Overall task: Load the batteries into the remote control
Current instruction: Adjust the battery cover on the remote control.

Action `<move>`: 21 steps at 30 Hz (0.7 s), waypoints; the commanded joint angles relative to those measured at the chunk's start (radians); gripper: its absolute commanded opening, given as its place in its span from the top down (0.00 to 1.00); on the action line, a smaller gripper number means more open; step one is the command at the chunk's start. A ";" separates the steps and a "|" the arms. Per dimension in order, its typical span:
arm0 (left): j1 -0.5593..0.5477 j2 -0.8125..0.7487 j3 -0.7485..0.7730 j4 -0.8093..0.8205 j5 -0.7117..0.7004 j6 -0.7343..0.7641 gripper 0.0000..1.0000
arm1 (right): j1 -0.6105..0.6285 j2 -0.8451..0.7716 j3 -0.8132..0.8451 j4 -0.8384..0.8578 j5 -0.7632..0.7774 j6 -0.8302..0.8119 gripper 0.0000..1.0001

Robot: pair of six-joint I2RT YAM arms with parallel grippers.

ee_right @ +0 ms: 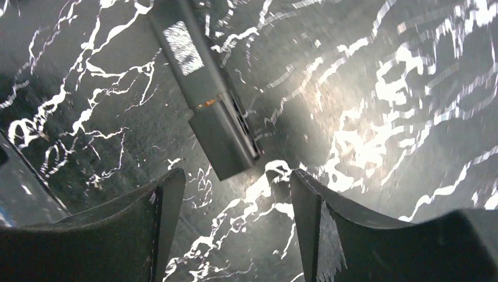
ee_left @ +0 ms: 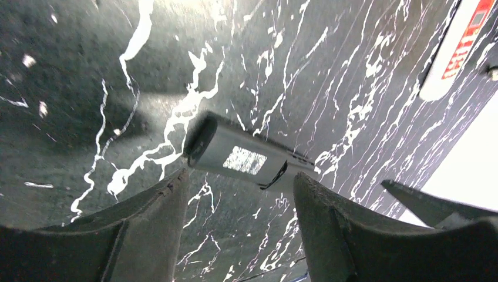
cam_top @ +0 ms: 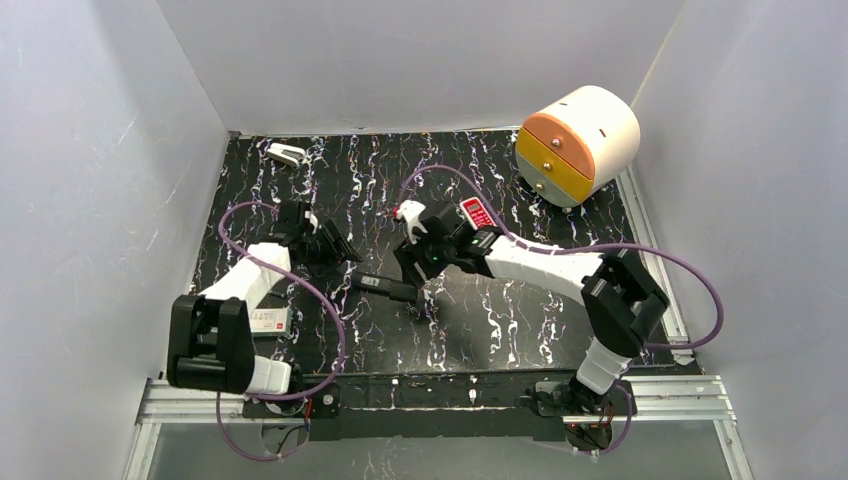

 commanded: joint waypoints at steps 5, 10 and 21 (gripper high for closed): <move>0.101 0.103 0.128 -0.149 0.070 0.066 0.36 | 0.084 0.152 0.176 -0.081 -0.029 -0.472 0.23; 0.165 0.118 0.155 -0.169 0.075 0.075 0.36 | 0.104 0.245 0.263 -0.184 -0.021 -0.569 0.25; 0.244 0.131 0.144 -0.145 0.126 0.081 0.35 | 0.104 0.320 0.305 -0.253 -0.100 -0.622 0.26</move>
